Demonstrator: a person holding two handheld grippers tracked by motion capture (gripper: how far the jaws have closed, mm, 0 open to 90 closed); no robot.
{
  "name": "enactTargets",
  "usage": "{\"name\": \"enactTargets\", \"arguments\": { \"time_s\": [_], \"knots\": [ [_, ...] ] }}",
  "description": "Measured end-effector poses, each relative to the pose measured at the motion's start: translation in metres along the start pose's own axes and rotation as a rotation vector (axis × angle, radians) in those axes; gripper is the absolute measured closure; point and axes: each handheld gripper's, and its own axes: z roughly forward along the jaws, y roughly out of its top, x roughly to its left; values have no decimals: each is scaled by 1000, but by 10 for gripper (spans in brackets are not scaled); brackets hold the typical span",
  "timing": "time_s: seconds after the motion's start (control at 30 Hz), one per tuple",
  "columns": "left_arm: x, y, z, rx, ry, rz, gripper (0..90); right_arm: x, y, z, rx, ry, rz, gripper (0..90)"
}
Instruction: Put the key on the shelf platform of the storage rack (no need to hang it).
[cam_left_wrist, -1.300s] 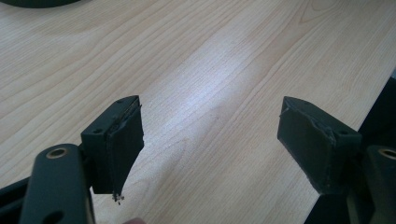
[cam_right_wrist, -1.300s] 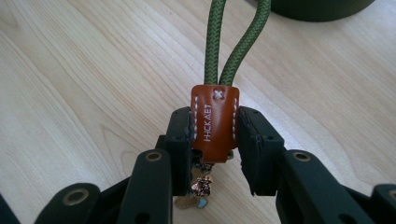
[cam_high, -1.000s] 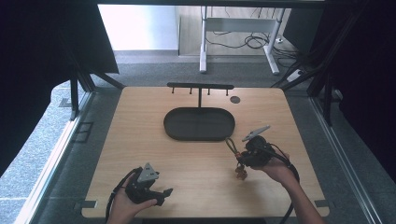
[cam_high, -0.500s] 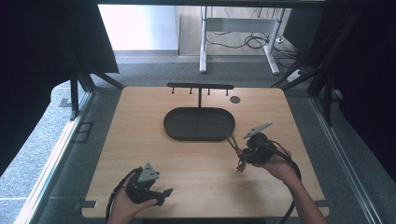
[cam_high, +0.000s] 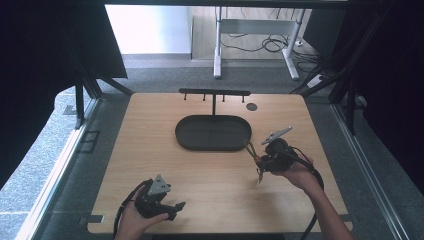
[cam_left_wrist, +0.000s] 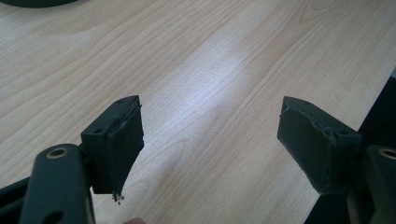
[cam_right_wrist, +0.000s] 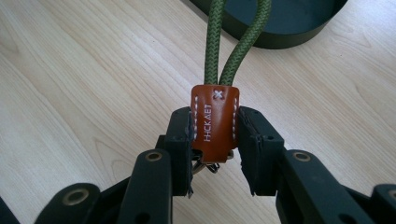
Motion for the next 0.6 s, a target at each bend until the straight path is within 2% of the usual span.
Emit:
{"name": "enactTargets", "arguments": {
  "time_s": [0.6],
  "knots": [
    [-1, 1, 1, 7, -3, 3, 230, -11, 17, -3, 31, -11, 0, 670]
  ]
}}
